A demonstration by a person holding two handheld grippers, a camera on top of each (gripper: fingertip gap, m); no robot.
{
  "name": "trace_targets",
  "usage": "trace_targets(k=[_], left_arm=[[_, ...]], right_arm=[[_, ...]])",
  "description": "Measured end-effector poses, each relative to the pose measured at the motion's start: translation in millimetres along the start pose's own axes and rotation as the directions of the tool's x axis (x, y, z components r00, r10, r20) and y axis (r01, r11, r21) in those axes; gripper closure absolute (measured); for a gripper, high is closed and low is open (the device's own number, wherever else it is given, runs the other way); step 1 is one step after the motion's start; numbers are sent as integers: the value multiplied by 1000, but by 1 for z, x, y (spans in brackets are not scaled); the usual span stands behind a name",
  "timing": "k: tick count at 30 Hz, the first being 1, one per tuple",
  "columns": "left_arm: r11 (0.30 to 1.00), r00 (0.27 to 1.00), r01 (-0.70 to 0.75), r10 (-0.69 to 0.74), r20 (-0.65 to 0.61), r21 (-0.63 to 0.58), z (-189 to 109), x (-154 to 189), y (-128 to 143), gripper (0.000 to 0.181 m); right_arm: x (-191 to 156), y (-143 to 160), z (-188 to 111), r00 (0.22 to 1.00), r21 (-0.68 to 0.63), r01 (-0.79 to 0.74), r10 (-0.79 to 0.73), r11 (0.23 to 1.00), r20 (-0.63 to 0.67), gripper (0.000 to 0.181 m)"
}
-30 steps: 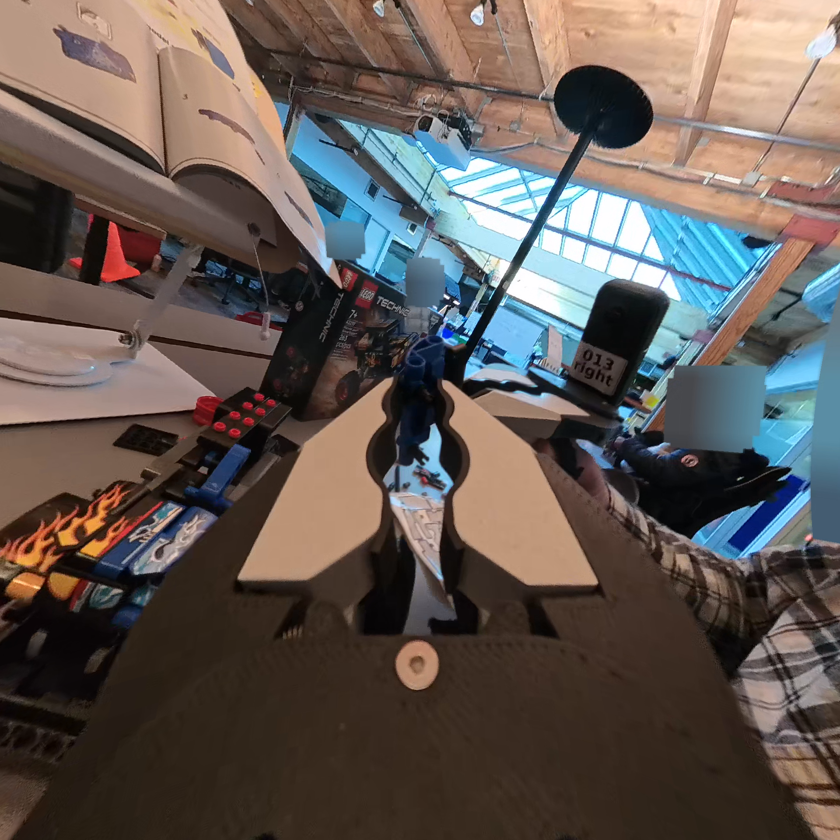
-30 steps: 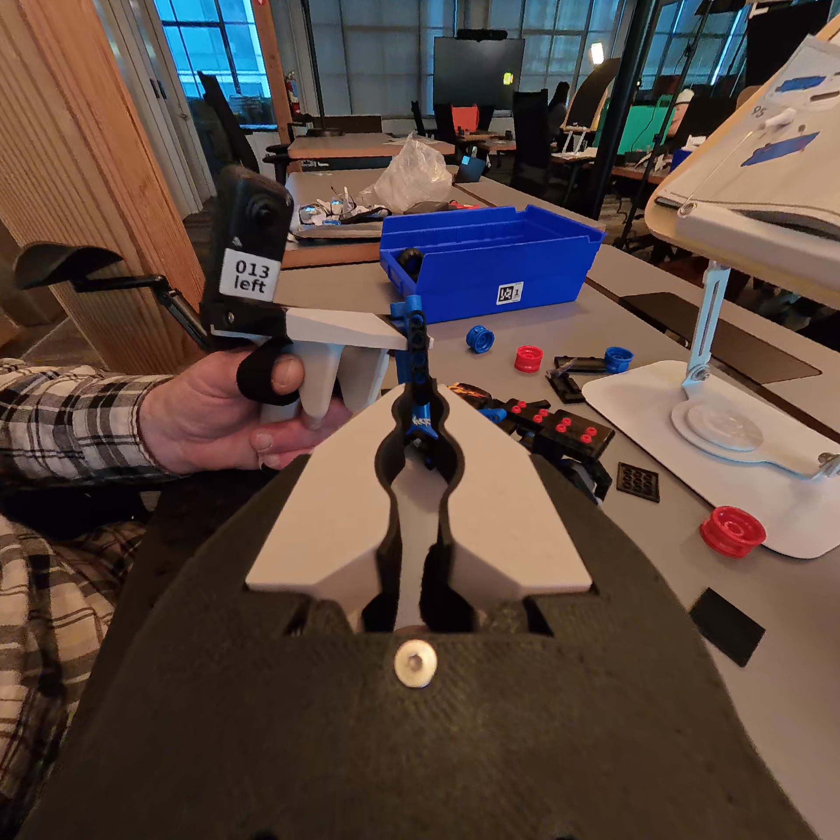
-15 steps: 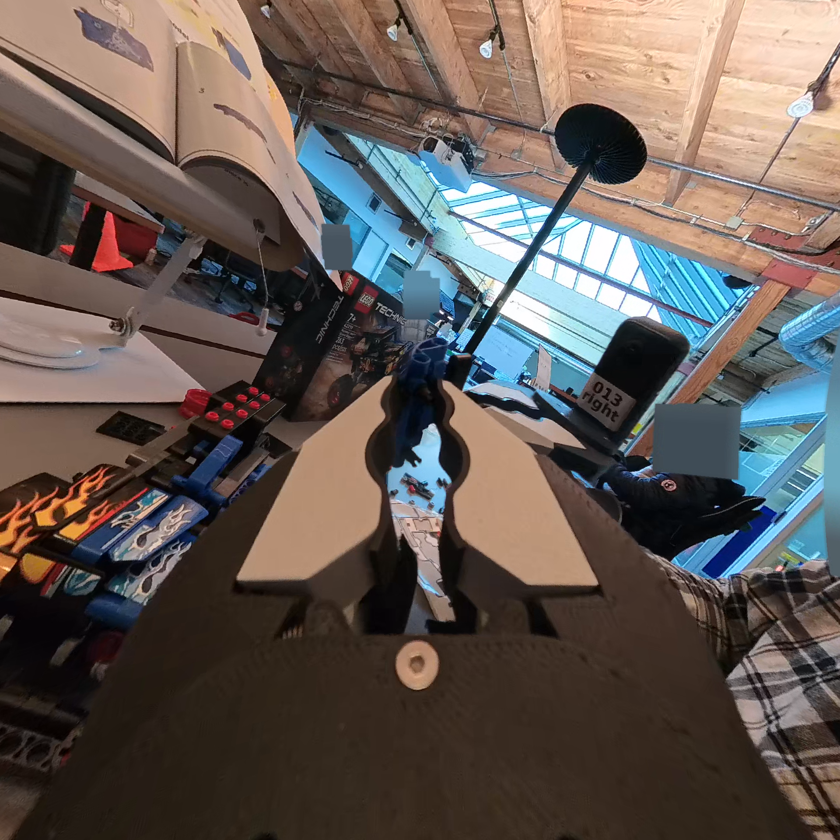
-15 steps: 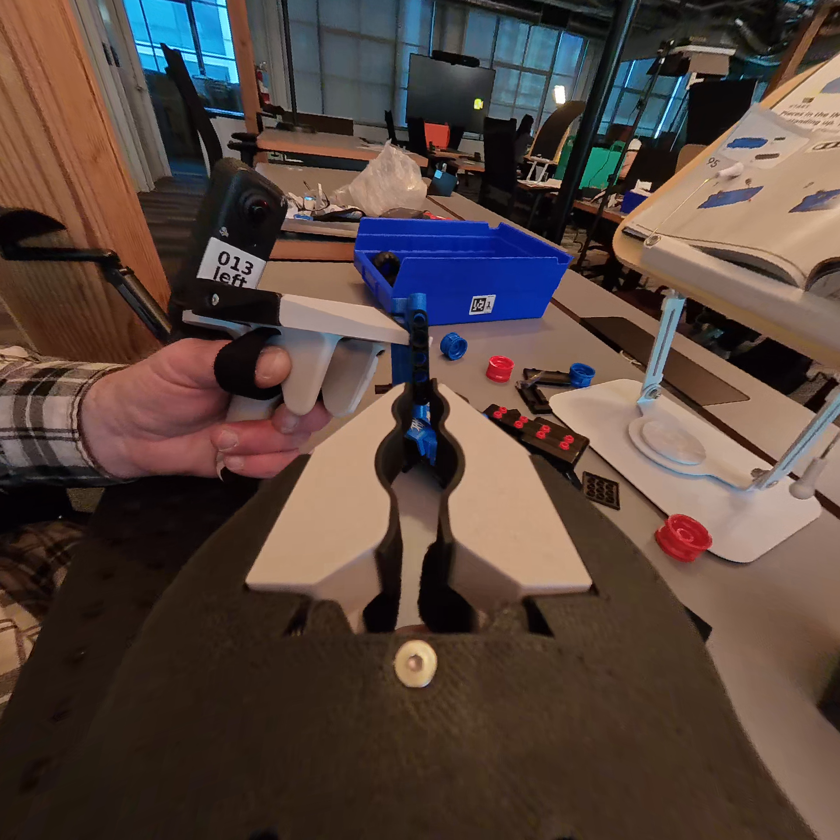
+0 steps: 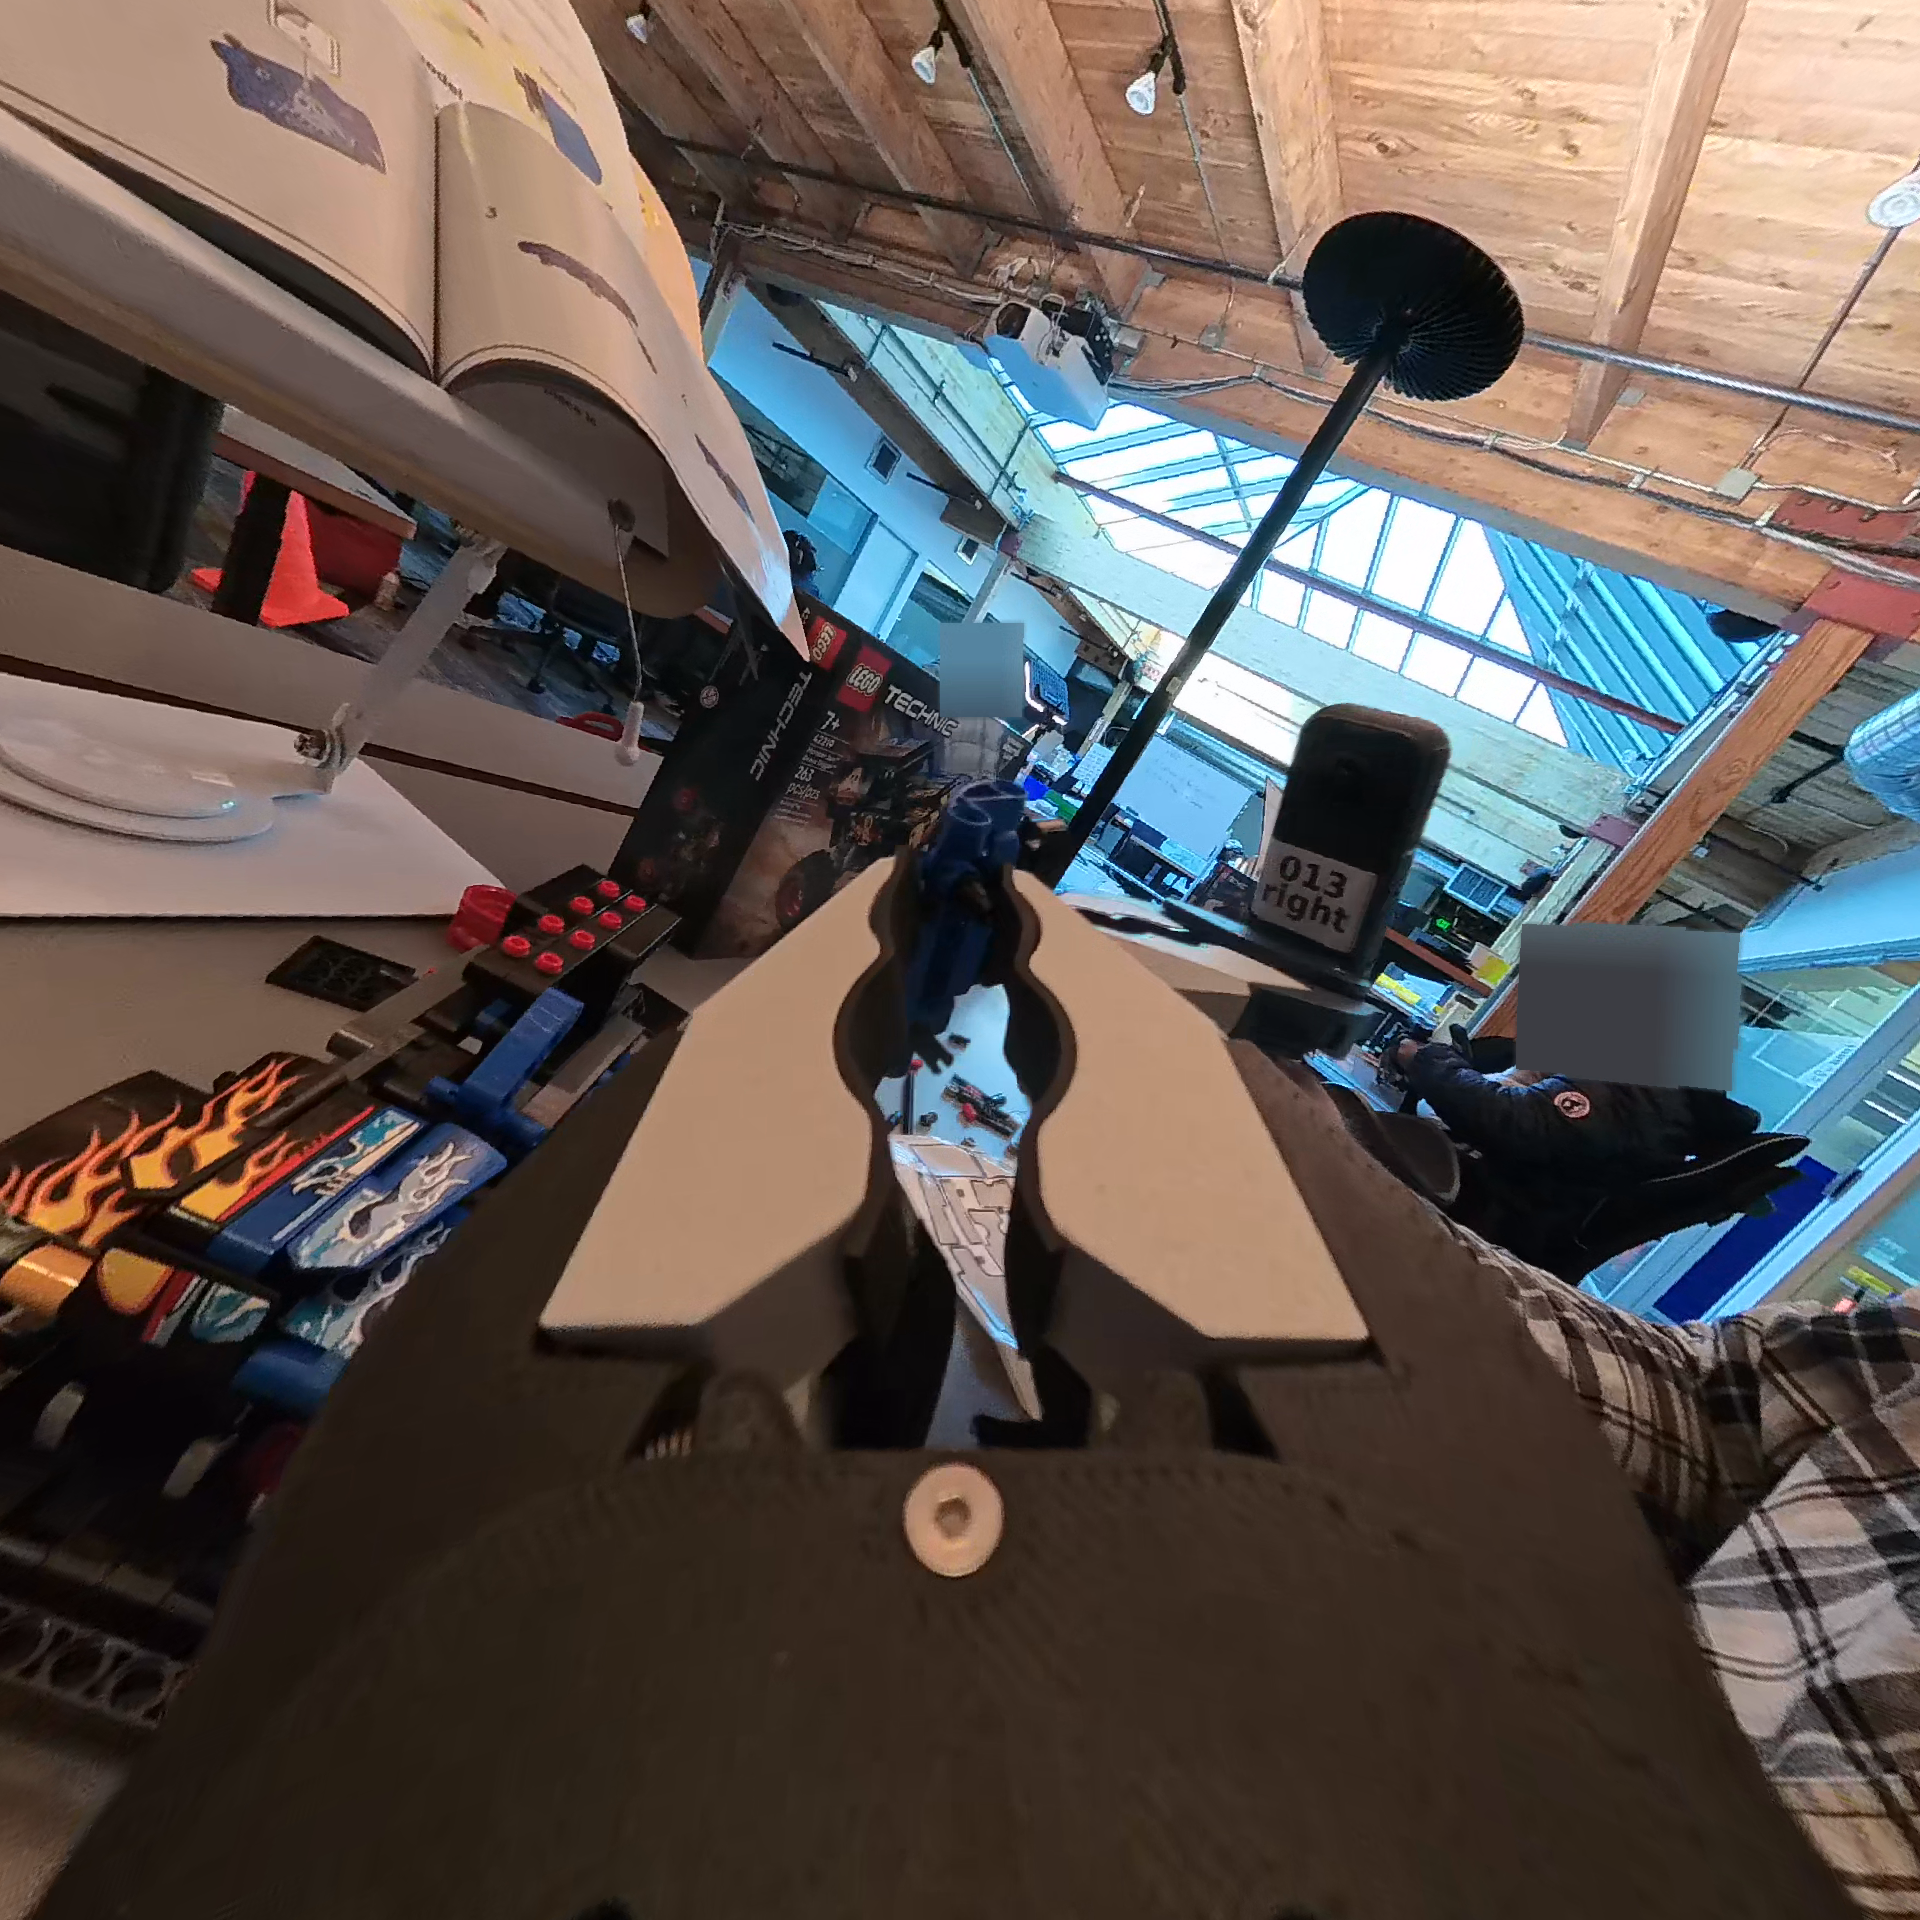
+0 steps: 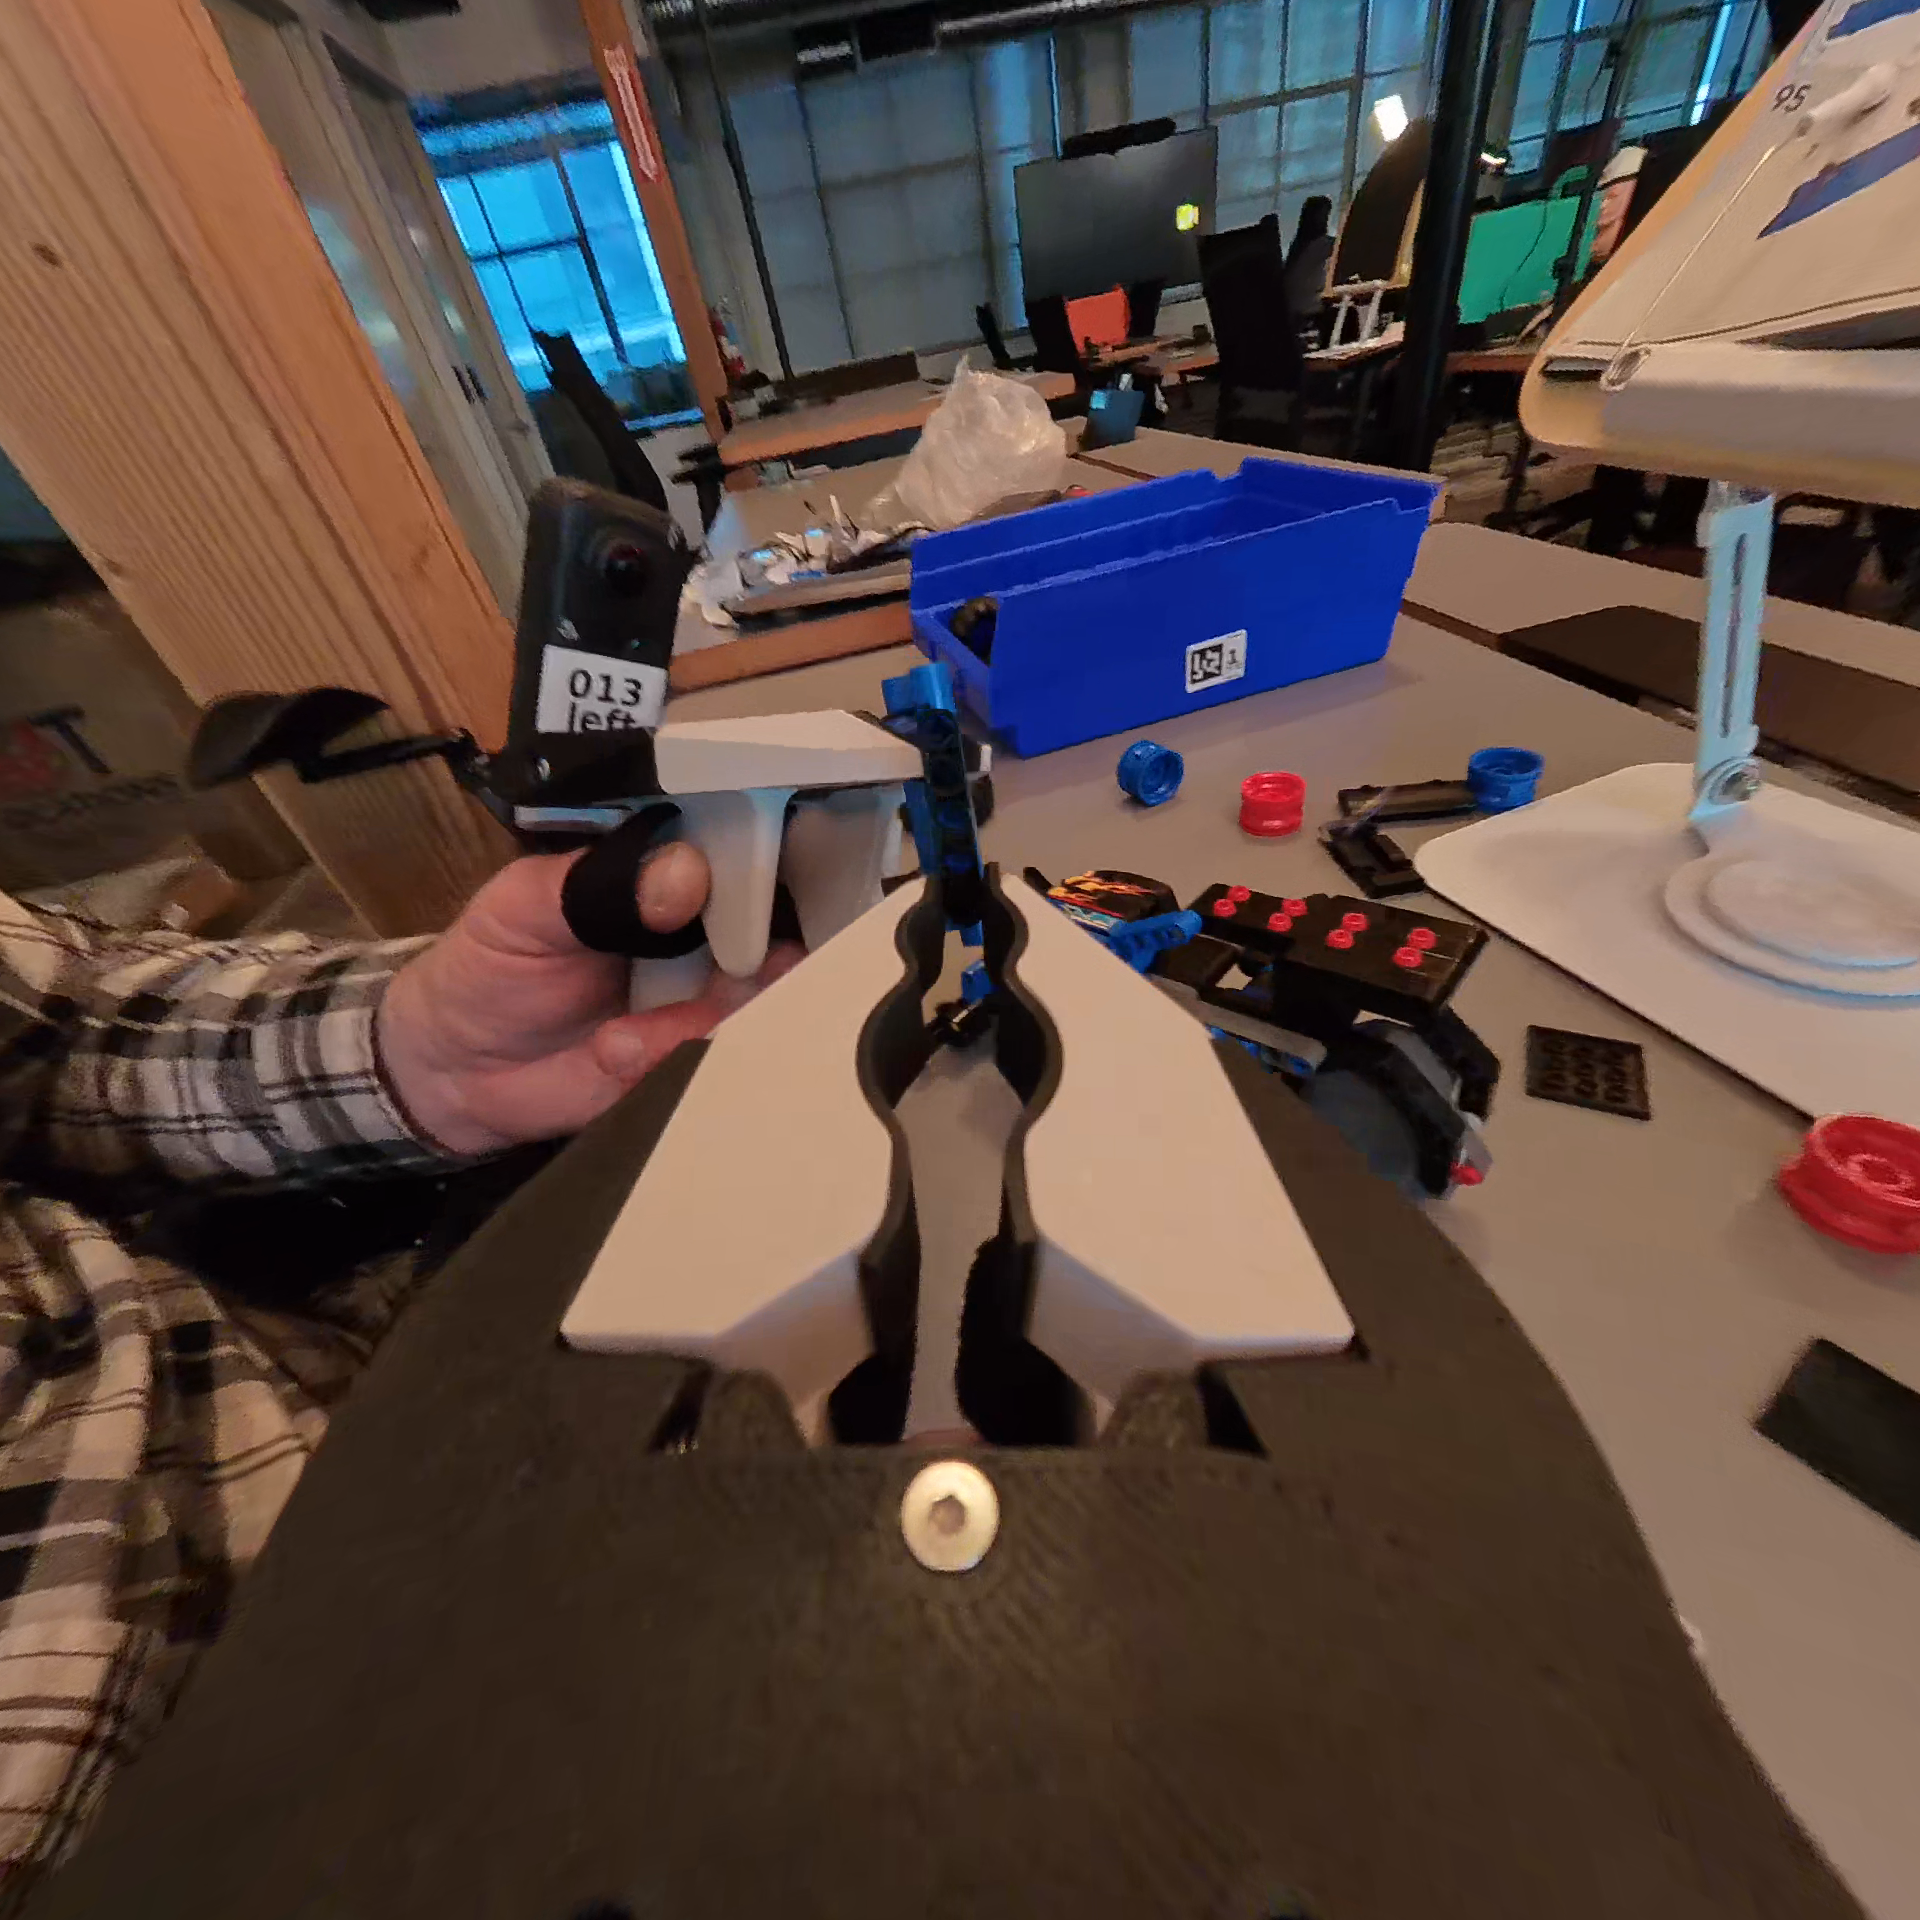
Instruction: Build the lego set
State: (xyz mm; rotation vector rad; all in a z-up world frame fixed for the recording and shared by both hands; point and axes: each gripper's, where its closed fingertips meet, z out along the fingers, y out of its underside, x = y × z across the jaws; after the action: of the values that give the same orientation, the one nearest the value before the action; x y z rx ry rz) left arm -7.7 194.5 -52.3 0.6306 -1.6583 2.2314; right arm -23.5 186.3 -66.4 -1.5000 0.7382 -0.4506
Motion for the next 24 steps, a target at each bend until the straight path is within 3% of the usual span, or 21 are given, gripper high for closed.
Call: trace_targets(k=[19, 24], left_arm=[[996, 998, -33, 36, 41, -80, 8, -3, 14, 169], [995, 998, -50, 54, 40, -90, 11, 1, 17, 169]], right_arm=[[3, -3, -10, 993, -25, 114, -115, 993, -40, 168], [2, -4, -9, 987, -33, 149, -151, 988, -64, 176]])
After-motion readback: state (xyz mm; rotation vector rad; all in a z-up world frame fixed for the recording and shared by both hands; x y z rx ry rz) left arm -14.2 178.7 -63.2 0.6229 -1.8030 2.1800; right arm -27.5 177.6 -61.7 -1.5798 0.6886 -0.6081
